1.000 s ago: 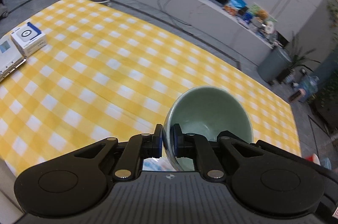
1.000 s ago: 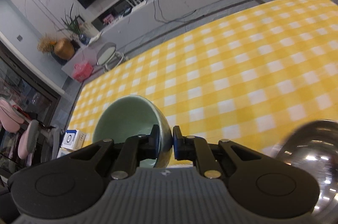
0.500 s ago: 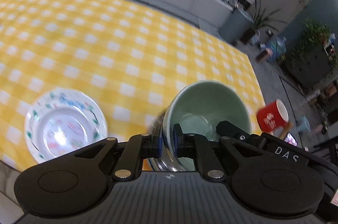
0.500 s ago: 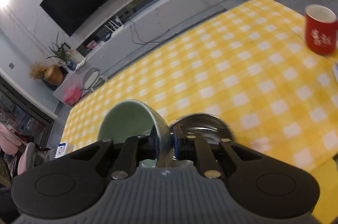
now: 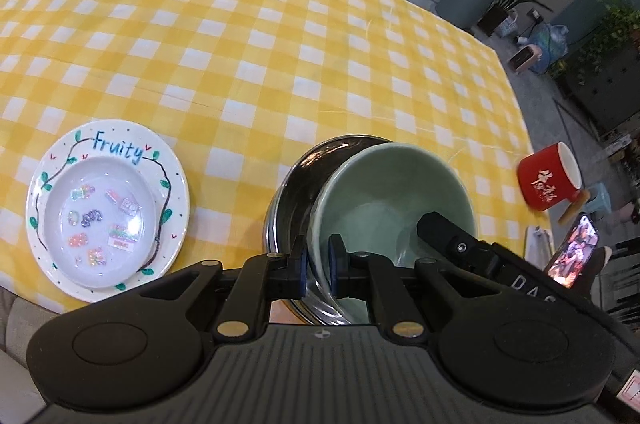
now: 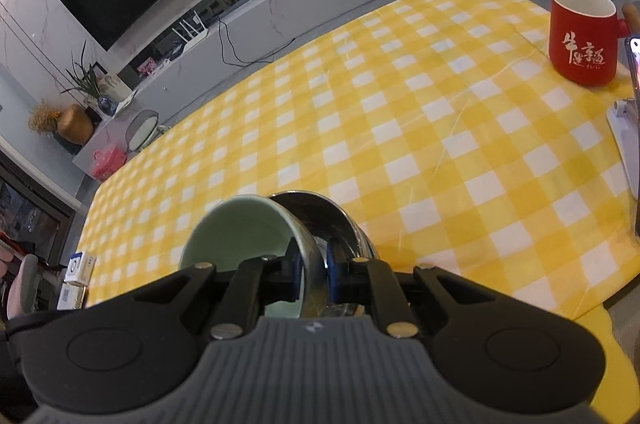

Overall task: Organize plates and bowls
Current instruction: 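Carry the pale green bowl with the left tool into the blue bowl, then open the left tool to release the pale green bowl, then close the left tool on the rim of the nested bowl stack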

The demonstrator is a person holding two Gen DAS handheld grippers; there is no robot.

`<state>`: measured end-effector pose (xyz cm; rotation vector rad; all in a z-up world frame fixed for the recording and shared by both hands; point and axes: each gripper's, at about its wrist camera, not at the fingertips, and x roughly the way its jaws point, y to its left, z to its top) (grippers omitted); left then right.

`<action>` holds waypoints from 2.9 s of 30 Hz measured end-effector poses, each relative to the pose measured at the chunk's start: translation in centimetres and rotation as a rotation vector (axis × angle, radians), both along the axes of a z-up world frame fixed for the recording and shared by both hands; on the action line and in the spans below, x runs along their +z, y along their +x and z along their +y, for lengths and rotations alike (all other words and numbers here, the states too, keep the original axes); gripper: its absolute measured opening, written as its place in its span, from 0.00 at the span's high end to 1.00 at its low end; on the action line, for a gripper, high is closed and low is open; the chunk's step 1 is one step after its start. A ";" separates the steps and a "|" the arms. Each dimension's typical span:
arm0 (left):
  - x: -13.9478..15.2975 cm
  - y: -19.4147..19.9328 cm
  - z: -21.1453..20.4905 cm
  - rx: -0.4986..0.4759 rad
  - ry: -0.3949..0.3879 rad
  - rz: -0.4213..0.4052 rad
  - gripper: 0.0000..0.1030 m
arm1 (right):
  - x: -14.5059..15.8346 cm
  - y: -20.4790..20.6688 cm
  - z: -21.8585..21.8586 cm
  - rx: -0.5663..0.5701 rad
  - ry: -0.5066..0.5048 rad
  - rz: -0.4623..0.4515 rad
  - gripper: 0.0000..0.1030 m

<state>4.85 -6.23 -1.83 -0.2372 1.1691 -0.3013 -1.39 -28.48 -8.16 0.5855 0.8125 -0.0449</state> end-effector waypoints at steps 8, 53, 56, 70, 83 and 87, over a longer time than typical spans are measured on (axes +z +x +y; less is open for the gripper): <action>-0.2 0.4 -0.4 -0.007 0.043 -0.005 0.88 | -0.1 0.3 1.3 0.033 -0.109 -0.003 0.91; 4.5 -1.5 1.0 -0.091 0.067 -0.293 0.45 | 1.5 -0.6 0.1 -0.025 -0.126 -0.090 0.48; 3.6 -1.1 1.6 -0.060 0.045 -0.262 0.36 | 0.5 -0.3 -0.5 -0.044 -0.091 -0.041 0.36; -2.1 1.1 3.7 0.045 -0.151 -0.049 0.35 | -5.9 0.0 -3.8 -0.094 0.308 0.125 0.30; -4.8 1.9 3.6 0.072 -0.237 0.039 0.44 | -8.1 0.5 -4.6 -0.097 0.490 0.146 0.40; -4.8 2.0 3.3 0.069 -0.223 0.047 0.50 | -7.9 0.4 -4.5 -0.095 0.481 0.144 0.40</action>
